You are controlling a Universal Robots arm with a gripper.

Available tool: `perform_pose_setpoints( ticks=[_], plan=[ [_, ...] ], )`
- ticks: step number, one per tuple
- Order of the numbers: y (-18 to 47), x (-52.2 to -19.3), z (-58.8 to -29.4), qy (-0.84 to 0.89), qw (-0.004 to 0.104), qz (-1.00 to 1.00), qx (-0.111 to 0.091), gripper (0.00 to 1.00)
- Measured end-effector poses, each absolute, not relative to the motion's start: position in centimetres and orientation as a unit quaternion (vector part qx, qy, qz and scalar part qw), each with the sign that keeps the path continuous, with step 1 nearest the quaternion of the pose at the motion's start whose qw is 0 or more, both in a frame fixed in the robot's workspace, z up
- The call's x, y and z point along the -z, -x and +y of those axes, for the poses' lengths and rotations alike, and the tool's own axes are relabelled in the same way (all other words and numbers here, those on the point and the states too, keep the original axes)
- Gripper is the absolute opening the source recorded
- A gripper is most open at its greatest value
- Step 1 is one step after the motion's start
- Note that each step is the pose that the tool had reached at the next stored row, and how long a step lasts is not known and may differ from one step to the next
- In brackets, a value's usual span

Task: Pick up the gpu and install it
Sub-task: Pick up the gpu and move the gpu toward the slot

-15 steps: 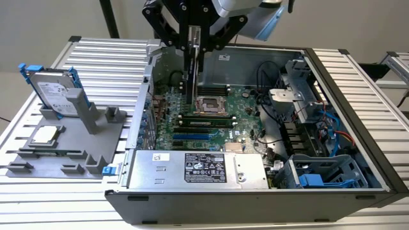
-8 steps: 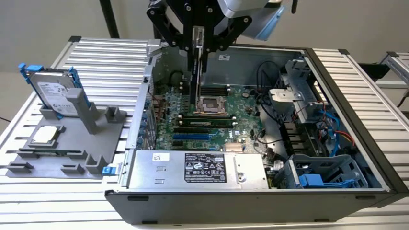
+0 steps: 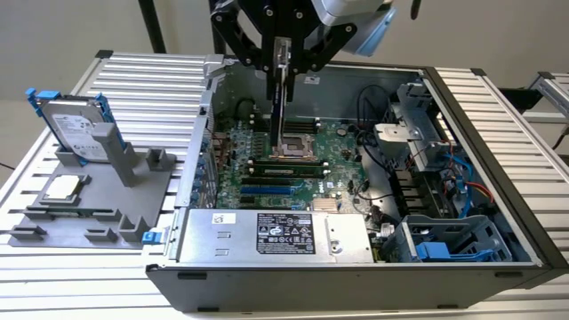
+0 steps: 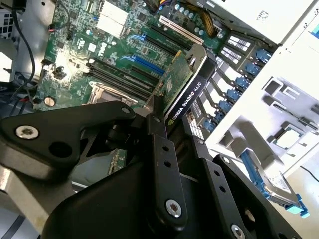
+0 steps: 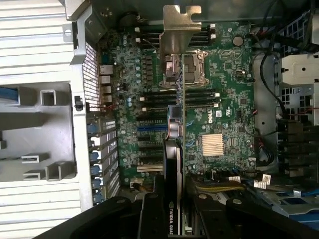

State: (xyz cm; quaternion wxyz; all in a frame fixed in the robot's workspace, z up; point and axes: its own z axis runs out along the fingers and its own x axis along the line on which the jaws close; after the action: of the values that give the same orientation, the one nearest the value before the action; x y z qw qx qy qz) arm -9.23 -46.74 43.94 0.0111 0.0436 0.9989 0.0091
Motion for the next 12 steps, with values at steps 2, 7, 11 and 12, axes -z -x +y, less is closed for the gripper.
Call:
perform_pose_setpoints(
  ticks=[2,7,11,12],
  plan=[
    [9.10,-43.94,-46.73,-0.044,0.011,0.999,-0.008,0.00],
    [8.86,-43.92,-46.73,-0.044,0.011,0.999,-0.007,0.00],
    [8.76,-43.91,-46.74,-0.044,0.011,0.999,-0.006,0.00],
    [8.75,-43.91,-46.74,-0.044,0.011,0.999,-0.006,0.00]
  ],
)
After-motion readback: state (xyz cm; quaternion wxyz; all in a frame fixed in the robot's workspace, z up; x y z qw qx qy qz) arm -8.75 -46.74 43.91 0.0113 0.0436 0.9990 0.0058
